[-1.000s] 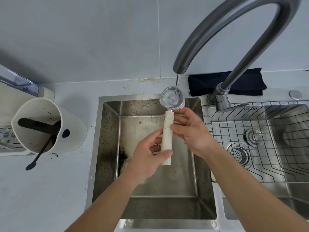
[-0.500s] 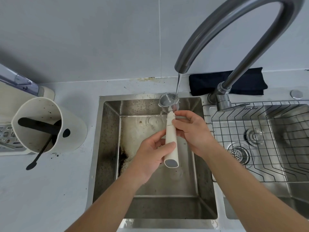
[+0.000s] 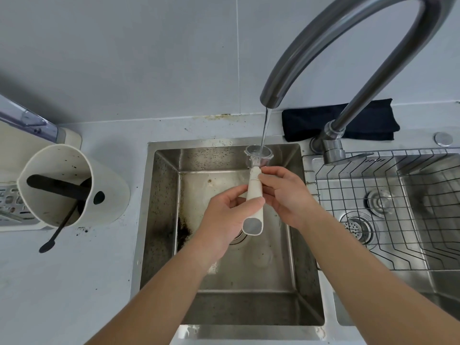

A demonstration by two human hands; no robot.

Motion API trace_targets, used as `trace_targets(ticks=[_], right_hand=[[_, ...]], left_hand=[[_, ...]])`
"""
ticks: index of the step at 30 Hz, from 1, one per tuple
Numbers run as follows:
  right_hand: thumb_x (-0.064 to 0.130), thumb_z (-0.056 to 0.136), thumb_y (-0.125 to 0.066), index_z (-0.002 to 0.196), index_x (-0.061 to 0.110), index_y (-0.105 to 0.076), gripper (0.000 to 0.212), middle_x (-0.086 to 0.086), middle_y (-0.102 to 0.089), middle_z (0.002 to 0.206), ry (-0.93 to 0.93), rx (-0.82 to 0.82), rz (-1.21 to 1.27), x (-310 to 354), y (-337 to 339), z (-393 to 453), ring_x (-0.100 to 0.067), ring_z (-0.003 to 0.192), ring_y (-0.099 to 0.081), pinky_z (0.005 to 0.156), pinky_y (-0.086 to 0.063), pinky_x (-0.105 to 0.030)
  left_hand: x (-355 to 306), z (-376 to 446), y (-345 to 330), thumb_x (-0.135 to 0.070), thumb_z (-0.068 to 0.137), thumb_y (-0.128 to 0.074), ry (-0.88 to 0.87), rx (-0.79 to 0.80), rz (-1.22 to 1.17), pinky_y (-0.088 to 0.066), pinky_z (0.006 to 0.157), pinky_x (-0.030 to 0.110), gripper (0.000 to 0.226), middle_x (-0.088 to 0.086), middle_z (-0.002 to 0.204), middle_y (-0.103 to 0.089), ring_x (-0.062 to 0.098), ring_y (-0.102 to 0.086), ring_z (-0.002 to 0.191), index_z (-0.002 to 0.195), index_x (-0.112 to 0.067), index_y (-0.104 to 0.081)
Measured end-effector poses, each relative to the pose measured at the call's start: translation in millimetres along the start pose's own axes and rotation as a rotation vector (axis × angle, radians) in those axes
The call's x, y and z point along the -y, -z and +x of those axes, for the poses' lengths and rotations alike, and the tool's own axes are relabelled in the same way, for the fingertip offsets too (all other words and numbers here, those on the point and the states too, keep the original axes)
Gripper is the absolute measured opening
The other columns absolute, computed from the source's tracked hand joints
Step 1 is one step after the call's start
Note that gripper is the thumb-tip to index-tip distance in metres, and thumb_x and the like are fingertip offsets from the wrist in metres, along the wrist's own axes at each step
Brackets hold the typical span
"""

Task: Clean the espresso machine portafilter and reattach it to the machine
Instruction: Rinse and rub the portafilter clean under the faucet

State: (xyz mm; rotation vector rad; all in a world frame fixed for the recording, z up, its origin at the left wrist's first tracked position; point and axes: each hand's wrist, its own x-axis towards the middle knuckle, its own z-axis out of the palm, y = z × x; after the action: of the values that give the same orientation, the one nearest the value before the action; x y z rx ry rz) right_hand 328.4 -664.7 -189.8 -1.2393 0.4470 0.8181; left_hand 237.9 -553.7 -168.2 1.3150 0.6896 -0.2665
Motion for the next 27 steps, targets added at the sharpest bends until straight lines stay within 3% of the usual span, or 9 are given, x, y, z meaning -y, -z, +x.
trace_targets(ticks=[5, 11, 16, 19, 23, 27], right_hand=[[0.004, 0.094, -0.060, 0.097, 0.009, -0.060, 0.006, -0.011, -0.068, 0.090, 0.024, -0.026, -0.019, 11.7, -8.9, 8.4, -0.017, 0.071, -0.067, 0.060, -0.056, -0.025], [0.002, 0.092, -0.062, 0.088, 0.008, -0.061, 0.008, -0.012, -0.069, 0.090, 0.079, -0.068, -0.026, 22.3, -16.9, 15.8, -0.019, 0.075, -0.066, 0.066, -0.059, -0.028], [-0.002, 0.091, -0.061, 0.086, 0.007, -0.061, 0.010, -0.012, -0.070, 0.087, 0.107, -0.056, 0.042, 24.8, -16.6, 16.2, -0.019, 0.072, -0.069, 0.068, -0.060, -0.031], [-0.005, 0.089, -0.062, 0.092, 0.005, -0.061, 0.010, -0.013, -0.070, 0.090, 0.127, -0.047, 0.083, 26.4, -14.7, 14.8, -0.019, 0.069, -0.070, 0.065, -0.060, -0.030], [-0.008, 0.088, -0.062, 0.092, 0.005, -0.060, 0.014, -0.013, -0.066, 0.091, 0.173, -0.032, 0.077, 30.1, -12.8, 10.5, -0.021, 0.075, -0.068, 0.067, -0.061, -0.030], [-0.011, 0.086, -0.062, 0.090, 0.006, -0.060, 0.018, -0.010, -0.063, 0.090, 0.245, -0.051, -0.002, 28.7, -9.9, 7.5, -0.025, 0.087, -0.063, 0.082, -0.058, -0.038]], left_hand=[[-11.7, 7.4, -0.1, -0.036, 0.060, -0.078, -0.020, -0.020, -0.019, -0.050, 0.081, 0.038, 0.031, 0.002, 0.080, -0.070, 0.015, -0.066, 0.074, 0.091, -0.041, -0.076], [-14.7, 11.2, 3.1, -0.024, 0.068, -0.077, -0.077, 0.003, -0.013, -0.051, 0.076, 0.033, 0.030, -0.009, 0.071, -0.068, 0.013, -0.066, 0.072, 0.087, -0.047, -0.075], [-10.8, 9.9, 5.5, -0.015, 0.076, -0.078, -0.100, -0.009, 0.060, -0.055, 0.068, 0.029, 0.049, -0.015, 0.076, -0.069, 0.006, -0.069, 0.071, 0.113, -0.044, -0.066], [-9.9, 8.7, 4.6, -0.009, 0.076, -0.078, -0.095, -0.013, 0.064, -0.056, 0.061, 0.027, 0.060, -0.008, 0.087, -0.069, 0.008, -0.070, 0.073, 0.125, -0.038, -0.061], [-7.3, 9.8, 4.2, -0.008, 0.076, -0.078, -0.091, -0.003, 0.069, -0.055, 0.063, 0.027, 0.059, -0.006, 0.096, -0.072, 0.016, -0.071, 0.082, 0.113, -0.052, -0.061], [-5.1, 10.0, 0.1, -0.006, 0.078, -0.073, -0.075, 0.014, 0.087, -0.059, 0.070, 0.036, 0.060, -0.002, 0.103, -0.074, 0.019, -0.072, 0.088, 0.100, -0.061, -0.061]])
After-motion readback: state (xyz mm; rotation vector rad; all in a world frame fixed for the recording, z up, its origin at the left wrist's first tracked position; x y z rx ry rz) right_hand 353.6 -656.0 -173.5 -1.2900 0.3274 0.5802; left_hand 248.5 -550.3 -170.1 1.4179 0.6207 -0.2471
